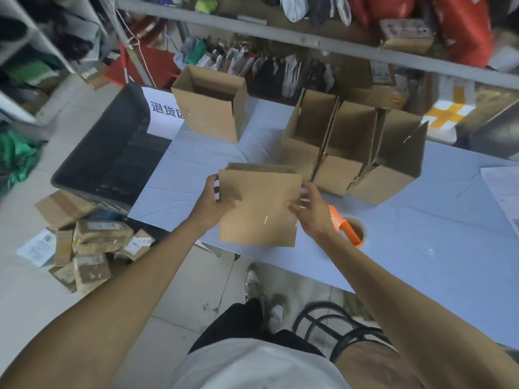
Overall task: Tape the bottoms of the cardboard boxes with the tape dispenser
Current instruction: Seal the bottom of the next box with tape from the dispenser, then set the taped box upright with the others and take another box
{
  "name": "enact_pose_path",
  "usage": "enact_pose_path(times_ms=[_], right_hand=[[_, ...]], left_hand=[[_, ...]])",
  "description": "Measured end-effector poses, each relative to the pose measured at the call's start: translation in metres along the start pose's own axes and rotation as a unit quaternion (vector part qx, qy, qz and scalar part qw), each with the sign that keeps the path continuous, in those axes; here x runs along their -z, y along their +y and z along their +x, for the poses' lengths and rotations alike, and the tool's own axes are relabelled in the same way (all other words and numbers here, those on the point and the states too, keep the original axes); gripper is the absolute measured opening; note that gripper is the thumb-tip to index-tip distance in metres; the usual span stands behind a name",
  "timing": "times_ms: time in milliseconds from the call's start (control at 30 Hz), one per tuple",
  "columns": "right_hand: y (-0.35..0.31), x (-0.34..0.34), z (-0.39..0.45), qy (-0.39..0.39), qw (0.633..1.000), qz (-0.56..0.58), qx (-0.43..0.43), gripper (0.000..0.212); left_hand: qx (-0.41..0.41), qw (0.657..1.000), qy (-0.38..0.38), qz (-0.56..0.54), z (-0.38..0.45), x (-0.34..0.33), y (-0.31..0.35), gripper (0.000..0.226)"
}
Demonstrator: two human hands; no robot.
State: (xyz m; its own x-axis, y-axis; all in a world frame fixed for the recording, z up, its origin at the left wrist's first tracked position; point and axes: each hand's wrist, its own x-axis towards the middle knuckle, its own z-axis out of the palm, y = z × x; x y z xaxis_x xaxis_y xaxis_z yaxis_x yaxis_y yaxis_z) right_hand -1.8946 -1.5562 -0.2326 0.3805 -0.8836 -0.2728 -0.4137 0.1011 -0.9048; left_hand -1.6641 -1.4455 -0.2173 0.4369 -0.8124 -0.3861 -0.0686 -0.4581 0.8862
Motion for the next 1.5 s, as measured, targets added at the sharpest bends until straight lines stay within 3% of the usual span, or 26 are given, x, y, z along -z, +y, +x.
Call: enact_pose_path(times_ms=[100,167,267,433,600,933,1067,1167,1267,1367,1500], right_hand=[[-0.007,-0.008,0.006,0.007,1.000,0.006,0.017,0.044],[-0.014,-0.014,0.009,0.009,1.000,-0.002,0.027,0.056],[-0.026,-0.026,0.012,0.014,0.998,-0.024,0.054,0.073],[-0.061,-0.061,0.030,0.025,0.993,-0.062,0.097,0.073],[-0.097,-0.108,0.051,0.048,0.987,-0.109,0.110,0.060],[-0.137,-0.201,0.097,0.086,0.974,-0.207,0.015,0.042],[-0.135,-0.219,0.097,0.037,0.974,-0.225,0.003,0.072],[-0.136,-0.212,0.096,0.036,0.973,-0.227,0.011,0.085],[-0.140,-0.179,0.097,0.032,0.901,-0.430,0.050,0.098],[-0.142,-0.136,0.087,0.070,0.848,-0.520,0.075,0.100],[-0.125,-0.080,0.065,0.122,0.851,-0.511,-0.001,0.096]], left_hand=[[-0.034,0.999,0.033,-0.008,0.000,0.010,0.004,0.065],[-0.048,0.998,0.046,-0.007,0.001,0.017,0.007,0.057],[-0.062,0.995,0.063,0.041,0.008,0.030,0.012,0.051],[-0.094,0.984,0.083,0.125,0.029,0.065,0.024,0.057],[-0.105,0.978,0.078,0.164,0.054,0.120,0.030,0.055],[-0.128,0.961,0.004,0.245,0.121,0.214,0.036,0.053],[-0.103,0.913,-0.067,0.389,0.135,0.224,0.032,0.073],[-0.128,0.835,-0.032,0.534,0.139,0.223,0.038,0.095],[-0.205,0.776,0.000,0.597,0.145,0.210,0.060,0.104],[-0.278,0.749,-0.013,0.601,0.150,0.168,0.092,0.100],[-0.334,0.734,-0.070,0.587,0.142,0.086,0.120,0.099]])
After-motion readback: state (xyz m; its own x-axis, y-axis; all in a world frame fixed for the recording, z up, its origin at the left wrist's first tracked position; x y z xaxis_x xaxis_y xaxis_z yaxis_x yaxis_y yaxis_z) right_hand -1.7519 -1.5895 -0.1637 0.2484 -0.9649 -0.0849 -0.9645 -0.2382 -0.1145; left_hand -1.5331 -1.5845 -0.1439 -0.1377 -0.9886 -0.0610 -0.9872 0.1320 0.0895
